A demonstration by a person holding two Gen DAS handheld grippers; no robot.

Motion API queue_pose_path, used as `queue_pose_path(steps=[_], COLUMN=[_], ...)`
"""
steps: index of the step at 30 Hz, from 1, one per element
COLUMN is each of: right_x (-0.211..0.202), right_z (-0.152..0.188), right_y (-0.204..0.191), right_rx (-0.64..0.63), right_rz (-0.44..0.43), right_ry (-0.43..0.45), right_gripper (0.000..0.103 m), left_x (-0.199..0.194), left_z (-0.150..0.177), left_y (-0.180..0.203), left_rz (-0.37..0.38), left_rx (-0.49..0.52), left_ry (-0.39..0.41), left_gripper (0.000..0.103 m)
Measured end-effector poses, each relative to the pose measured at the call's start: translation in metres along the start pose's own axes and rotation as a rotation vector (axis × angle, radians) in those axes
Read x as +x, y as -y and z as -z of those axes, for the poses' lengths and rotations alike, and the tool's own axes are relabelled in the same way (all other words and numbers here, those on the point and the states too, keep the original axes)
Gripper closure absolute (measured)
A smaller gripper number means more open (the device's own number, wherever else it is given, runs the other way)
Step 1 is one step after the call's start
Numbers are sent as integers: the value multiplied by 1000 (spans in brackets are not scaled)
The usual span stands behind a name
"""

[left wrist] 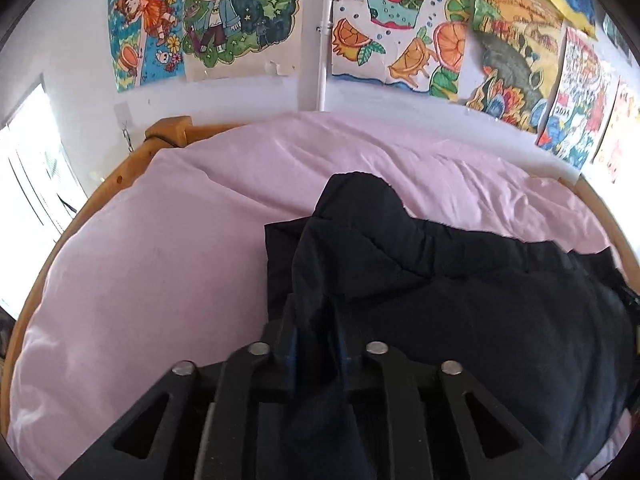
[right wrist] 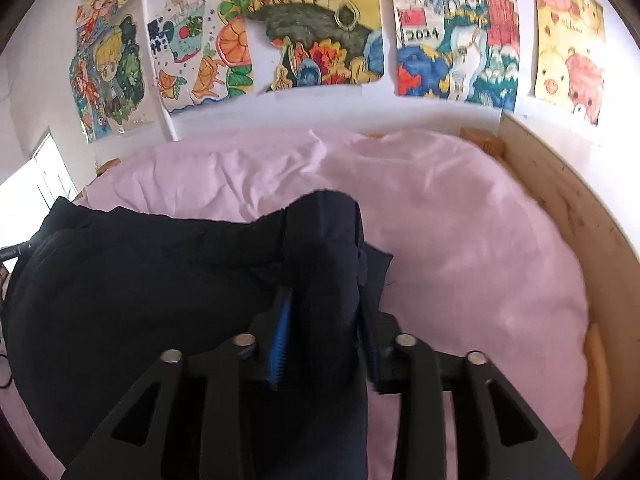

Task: Fold large clothes

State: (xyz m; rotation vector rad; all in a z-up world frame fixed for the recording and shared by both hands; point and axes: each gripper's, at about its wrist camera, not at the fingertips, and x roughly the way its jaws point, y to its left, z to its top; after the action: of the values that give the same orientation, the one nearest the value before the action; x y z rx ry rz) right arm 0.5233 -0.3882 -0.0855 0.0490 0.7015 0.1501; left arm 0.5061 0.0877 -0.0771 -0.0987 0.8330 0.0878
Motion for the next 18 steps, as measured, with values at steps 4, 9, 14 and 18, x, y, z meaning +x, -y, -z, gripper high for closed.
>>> queue_pose_path(steps=[4,9,14,18], right_x=[-35,-71,-63,-34], right_z=[-2,6,14,13], right_y=[-9,-51,-96,-106], right_rx=[-39,-210,-343,-376], right_rz=[-15,-92,-209,-162], right_ry=[123,221,157,85], right_gripper=[26,18,18,18], left_x=[-29,-71,-74,-43], left_z=[6,21,48,58], left_y=[11,62,137,179], left_rz=[25,51,210,130], left_rx=[17,225,469,613], left_ry=[73,221,164,119], left_gripper=[22,11,10,8])
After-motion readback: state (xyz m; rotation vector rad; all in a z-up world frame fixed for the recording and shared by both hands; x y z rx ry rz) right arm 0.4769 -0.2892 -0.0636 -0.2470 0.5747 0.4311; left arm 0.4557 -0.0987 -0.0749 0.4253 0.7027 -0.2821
